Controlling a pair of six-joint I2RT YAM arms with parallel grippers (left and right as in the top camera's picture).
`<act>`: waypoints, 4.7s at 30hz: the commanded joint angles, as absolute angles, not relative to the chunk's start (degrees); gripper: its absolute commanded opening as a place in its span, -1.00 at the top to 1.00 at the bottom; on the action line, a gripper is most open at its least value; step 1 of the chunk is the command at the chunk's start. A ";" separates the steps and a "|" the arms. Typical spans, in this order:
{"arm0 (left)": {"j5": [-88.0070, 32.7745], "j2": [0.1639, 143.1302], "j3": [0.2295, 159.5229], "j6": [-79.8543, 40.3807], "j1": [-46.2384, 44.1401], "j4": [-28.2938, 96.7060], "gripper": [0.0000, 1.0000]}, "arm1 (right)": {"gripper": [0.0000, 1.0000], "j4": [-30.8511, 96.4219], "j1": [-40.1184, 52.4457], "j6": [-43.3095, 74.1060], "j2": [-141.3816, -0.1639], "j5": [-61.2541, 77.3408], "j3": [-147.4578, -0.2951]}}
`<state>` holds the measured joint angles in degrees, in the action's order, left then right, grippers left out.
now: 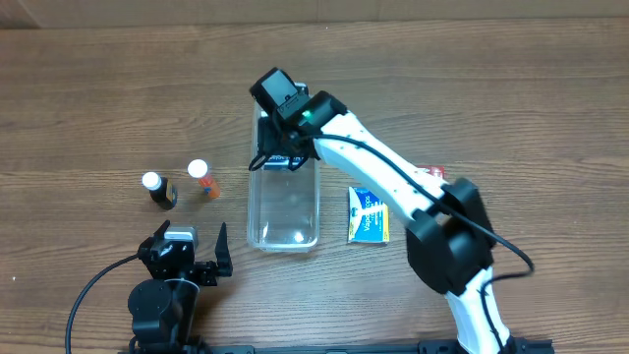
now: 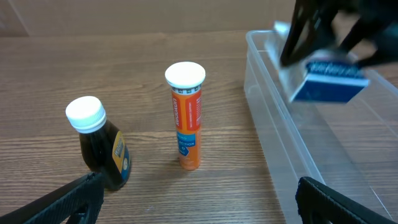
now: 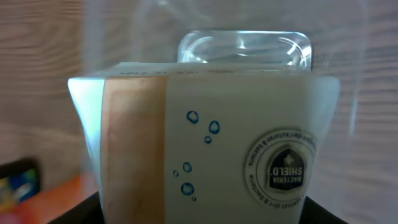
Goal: Pack container
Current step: 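Carry the Hansaplast box left and release it into the container, then grasp the blue VapoDrops box with the right gripper, then lower the VapoDrops box into the container and open the gripper, then move the right gripper to the red Panadol box and grasp it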
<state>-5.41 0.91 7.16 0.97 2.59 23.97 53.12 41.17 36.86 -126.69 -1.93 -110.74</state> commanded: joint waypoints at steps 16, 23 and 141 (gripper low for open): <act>-5.91 0.36 6.92 0.01 2.22 23.68 -1.00 | -0.82 59.31 37.76 33.04 -115.57 -1.34 -118.32; -5.91 0.36 6.92 0.01 2.22 23.68 -1.00 | -1.00 83.57 28.71 30.98 -110.34 -3.55 -117.80; -5.91 0.36 6.92 0.01 2.22 23.68 -1.00 | -0.92 54.00 8.27 20.32 -107.50 1.17 -70.46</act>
